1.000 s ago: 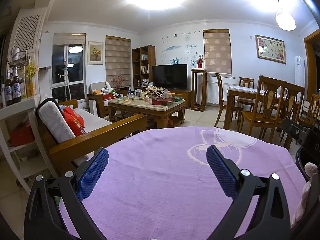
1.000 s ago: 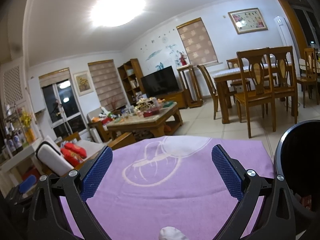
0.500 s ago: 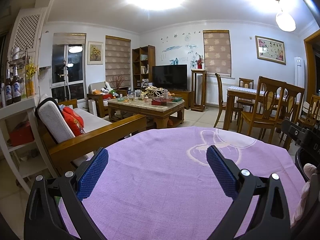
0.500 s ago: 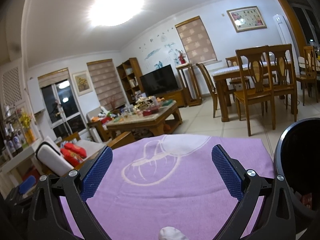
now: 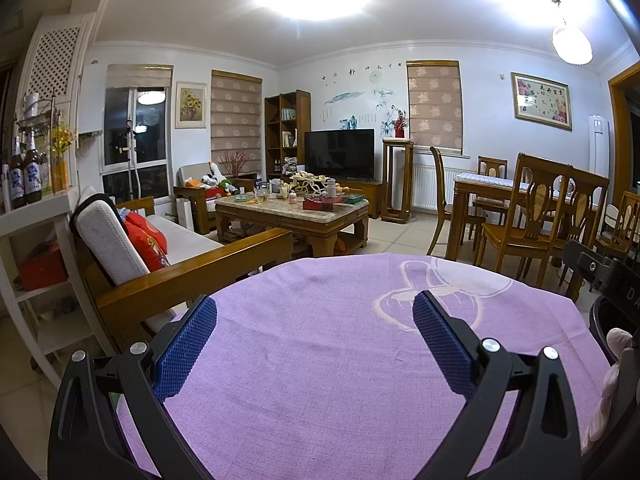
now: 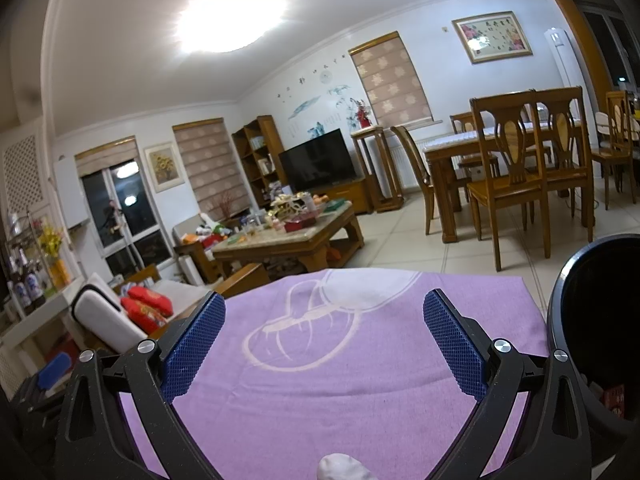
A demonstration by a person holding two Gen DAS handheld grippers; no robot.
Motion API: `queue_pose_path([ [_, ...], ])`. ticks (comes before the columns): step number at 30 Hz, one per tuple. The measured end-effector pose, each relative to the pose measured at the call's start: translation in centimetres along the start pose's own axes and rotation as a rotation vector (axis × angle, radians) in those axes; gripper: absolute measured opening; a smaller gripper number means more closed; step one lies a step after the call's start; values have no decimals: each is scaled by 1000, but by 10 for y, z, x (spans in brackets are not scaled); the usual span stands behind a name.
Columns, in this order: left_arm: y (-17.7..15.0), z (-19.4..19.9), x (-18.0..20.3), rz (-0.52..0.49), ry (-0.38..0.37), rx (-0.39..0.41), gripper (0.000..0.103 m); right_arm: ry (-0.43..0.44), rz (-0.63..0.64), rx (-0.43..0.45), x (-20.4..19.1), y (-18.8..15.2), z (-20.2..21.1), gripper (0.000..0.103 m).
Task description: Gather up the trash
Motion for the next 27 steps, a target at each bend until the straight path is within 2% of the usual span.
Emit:
queue_pose_path([
  [27,0,2,3,2,0,1,98,-1,-3,-2,-2,3,1,98],
])
Point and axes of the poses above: each gripper's, at about its wrist camera, not at the fingertips, and z roughly against the way its jaws point, x to its right, y to its top, the point moved 7 cm from there along -z, roughly the way its jaws point, and after that the axes turned 4 degrees about -x, right-handed, at the moved point
